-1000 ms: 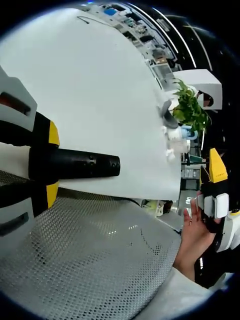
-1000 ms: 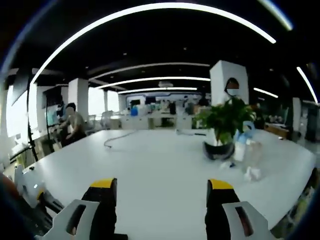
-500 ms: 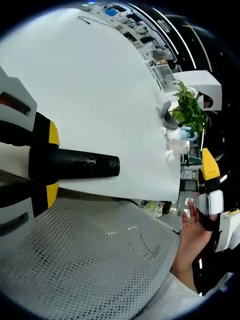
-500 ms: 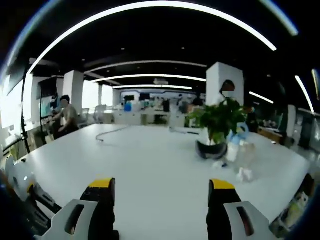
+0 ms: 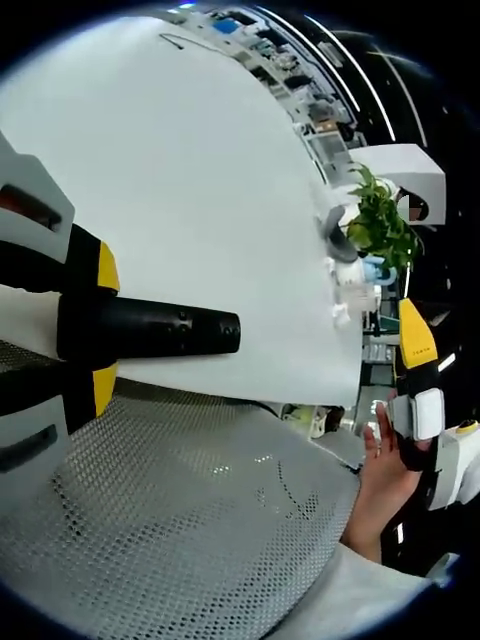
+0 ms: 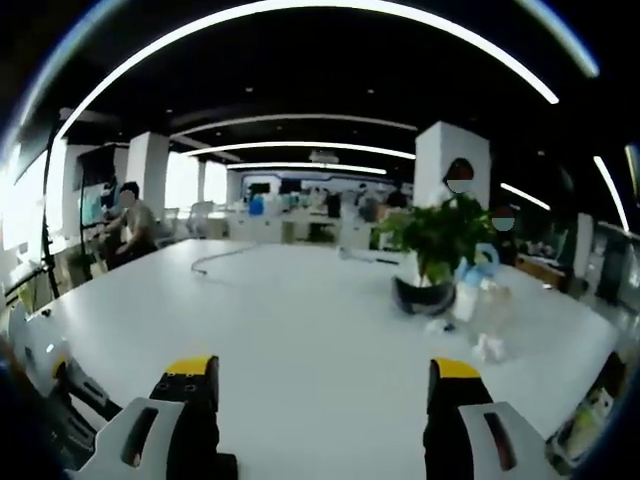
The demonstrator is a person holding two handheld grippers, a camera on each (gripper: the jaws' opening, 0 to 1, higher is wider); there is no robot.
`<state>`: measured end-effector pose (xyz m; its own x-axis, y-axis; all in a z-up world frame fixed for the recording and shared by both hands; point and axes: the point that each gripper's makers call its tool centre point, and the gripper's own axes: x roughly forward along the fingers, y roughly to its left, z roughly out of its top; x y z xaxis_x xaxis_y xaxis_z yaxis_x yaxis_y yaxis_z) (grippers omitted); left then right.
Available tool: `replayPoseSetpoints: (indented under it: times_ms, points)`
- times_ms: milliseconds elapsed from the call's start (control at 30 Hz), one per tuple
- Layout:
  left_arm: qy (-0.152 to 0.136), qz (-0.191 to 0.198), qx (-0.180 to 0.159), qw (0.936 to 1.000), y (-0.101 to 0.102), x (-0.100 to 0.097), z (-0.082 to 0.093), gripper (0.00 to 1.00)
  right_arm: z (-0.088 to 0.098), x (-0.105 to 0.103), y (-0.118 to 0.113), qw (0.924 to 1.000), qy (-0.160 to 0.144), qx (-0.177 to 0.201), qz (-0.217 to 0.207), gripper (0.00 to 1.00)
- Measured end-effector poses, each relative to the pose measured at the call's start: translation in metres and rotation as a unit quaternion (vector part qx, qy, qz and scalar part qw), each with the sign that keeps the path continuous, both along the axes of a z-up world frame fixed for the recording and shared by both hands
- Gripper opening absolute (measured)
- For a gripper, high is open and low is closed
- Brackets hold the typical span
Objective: Press the specified remote control buttons in sequence, fully releasing each button before pressing the next.
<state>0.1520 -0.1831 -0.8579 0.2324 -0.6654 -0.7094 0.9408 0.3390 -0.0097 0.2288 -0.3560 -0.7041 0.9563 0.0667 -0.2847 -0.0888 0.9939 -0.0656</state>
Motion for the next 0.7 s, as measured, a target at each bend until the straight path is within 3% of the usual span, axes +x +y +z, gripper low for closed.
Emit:
replayPoseSetpoints:
  times_ms: [400,600,700]
  points:
    - [0.019,-0.031,0.064,0.9973,0.005,0.006,-0.002,0.25,-0.006,-0.001,0.018,0.9986,0.019,0.016,0.047,0.81]
    - [0.028,-0.038,0.088,0.995,0.007,0.011,-0.002,0.24,-0.014,-0.001,0.026,0.9967,0.039,0.0,0.072,0.8]
    - [0.028,-0.037,0.108,0.9931,0.011,0.016,-0.002,0.24,-0.012,-0.001,0.025,0.9967,0.033,0.001,0.075,0.82]
